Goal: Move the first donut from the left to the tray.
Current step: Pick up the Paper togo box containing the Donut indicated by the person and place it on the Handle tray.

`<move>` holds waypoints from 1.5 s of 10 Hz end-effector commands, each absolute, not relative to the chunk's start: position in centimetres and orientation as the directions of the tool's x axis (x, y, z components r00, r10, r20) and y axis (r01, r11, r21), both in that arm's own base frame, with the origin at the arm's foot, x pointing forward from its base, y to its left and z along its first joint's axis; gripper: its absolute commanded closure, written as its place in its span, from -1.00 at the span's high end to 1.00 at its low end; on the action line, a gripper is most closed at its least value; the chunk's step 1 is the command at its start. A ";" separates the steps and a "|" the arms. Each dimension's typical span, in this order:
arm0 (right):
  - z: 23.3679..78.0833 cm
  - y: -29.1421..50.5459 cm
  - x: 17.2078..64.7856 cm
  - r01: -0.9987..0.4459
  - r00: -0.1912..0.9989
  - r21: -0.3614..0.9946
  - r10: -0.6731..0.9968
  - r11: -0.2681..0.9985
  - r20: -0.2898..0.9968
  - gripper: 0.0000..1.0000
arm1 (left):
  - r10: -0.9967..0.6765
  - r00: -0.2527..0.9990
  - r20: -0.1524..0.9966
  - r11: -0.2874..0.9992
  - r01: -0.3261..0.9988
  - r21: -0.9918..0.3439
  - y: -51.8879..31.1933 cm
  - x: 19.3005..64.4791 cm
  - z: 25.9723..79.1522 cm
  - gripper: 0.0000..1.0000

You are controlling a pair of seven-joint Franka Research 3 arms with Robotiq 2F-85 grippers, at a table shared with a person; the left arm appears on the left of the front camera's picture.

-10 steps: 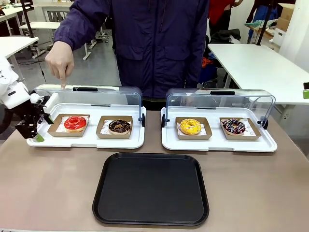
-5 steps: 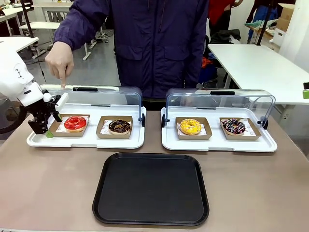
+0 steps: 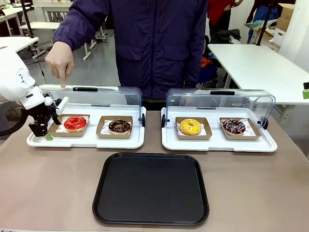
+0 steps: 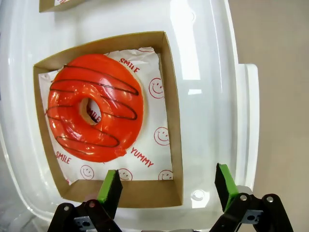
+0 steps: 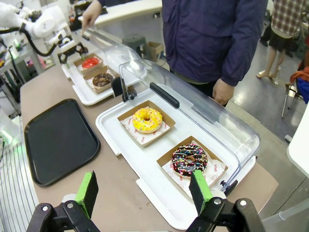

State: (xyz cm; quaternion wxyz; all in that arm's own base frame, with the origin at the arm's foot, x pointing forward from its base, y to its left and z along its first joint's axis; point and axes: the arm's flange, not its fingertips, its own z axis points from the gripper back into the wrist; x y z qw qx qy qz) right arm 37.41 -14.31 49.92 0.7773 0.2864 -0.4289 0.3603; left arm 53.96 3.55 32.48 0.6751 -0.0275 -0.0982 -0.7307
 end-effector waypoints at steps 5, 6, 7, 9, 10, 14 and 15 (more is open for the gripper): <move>49.9 -14.3 37.8 -0.814 0.340 0.114 0.308 0.570 0.889 1.00 | -0.988 -0.079 0.130 -0.062 0.990 0.125 3.3 54.5 31.7 -1.00; 49.9 -14.3 37.8 -0.814 0.340 0.114 0.308 0.570 0.889 1.00 | -0.990 -0.074 0.117 -0.061 0.992 0.111 3.3 54.5 31.6 -1.00; 49.9 -14.3 37.8 -0.814 0.340 0.114 0.308 0.570 0.889 1.00 | -0.991 -0.075 0.107 -0.063 0.992 0.113 3.3 54.5 31.7 -0.73; 49.9 -14.3 37.8 -0.814 0.340 0.114 0.308 0.570 0.889 1.00 | -0.993 -0.077 0.091 -0.066 0.991 0.118 3.2 54.2 31.7 -1.00; 49.9 -14.3 37.8 -0.814 0.340 0.114 0.308 0.570 0.889 1.00 | -0.993 -0.076 0.094 -0.065 0.991 0.115 3.2 54.1 31.7 -1.00; 49.9 -14.3 37.8 -0.814 0.340 0.114 0.308 0.570 0.889 1.00 | -0.990 -0.085 0.116 -0.072 0.991 0.109 3.3 54.4 31.7 -1.00; 49.9 -14.3 37.8 -0.814 0.340 0.114 0.308 0.570 0.889 1.00 | -0.990 -0.085 0.116 -0.072 0.991 0.109 3.3 54.4 31.7 -1.00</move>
